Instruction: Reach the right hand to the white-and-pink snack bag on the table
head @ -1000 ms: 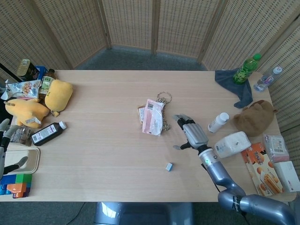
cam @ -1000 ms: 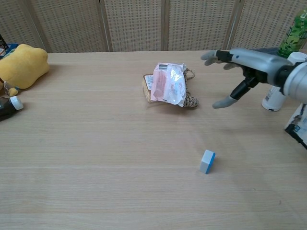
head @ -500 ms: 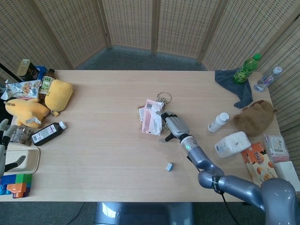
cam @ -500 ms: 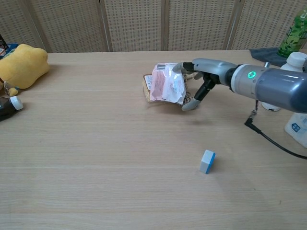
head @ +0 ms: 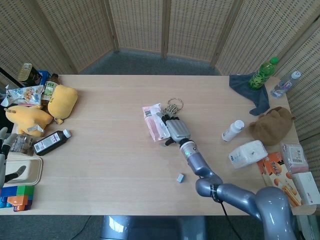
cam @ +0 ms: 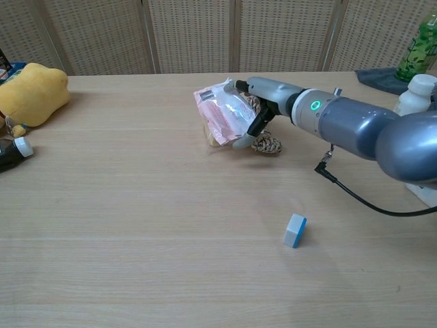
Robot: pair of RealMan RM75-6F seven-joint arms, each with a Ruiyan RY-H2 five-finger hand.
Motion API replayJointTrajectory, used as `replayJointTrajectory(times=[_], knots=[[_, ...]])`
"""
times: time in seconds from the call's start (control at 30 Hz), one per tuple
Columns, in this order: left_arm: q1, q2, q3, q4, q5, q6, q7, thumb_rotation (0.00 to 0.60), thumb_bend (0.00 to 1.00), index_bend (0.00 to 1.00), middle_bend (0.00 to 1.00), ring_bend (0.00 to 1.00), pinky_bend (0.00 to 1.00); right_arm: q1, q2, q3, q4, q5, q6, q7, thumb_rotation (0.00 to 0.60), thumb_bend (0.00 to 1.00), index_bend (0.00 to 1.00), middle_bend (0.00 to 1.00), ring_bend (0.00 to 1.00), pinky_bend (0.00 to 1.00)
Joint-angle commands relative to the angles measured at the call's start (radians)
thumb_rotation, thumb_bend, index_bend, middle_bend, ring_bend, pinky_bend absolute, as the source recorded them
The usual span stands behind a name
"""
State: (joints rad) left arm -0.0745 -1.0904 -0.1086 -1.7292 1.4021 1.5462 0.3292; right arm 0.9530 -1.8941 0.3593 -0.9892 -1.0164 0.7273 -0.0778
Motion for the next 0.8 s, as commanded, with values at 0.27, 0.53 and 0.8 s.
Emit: replayJointTrajectory(times=[0.27,0.53,0.8], knots=[[0.001,0.002,-0.003,0.0,-0.001,0.01,-0.004,0.6,0.0,0.17,0.0,0.0,0.0,0.007,-0.127,-0.021,0.186,-0.124,0.116,0.14,0.6,0.0,0.06,0.05,0.01,0.11],[0.002,0.004,-0.001,-0.002,0.003,0.014,-0.005,0.6,0.0,0.17,0.0,0.0,0.0,-0.001,-0.222,-0.042,0.378,-0.216,0.204,0.321,0.6,0.02,0.47,0.53,0.47,0.57],[0.003,0.006,0.001,-0.006,0.006,0.019,-0.006,0.6,0.0,0.17,0.0,0.0,0.0,-0.011,-0.225,-0.049,0.422,-0.245,0.213,0.387,0.6,0.12,0.5,0.63,0.57,0.64]])
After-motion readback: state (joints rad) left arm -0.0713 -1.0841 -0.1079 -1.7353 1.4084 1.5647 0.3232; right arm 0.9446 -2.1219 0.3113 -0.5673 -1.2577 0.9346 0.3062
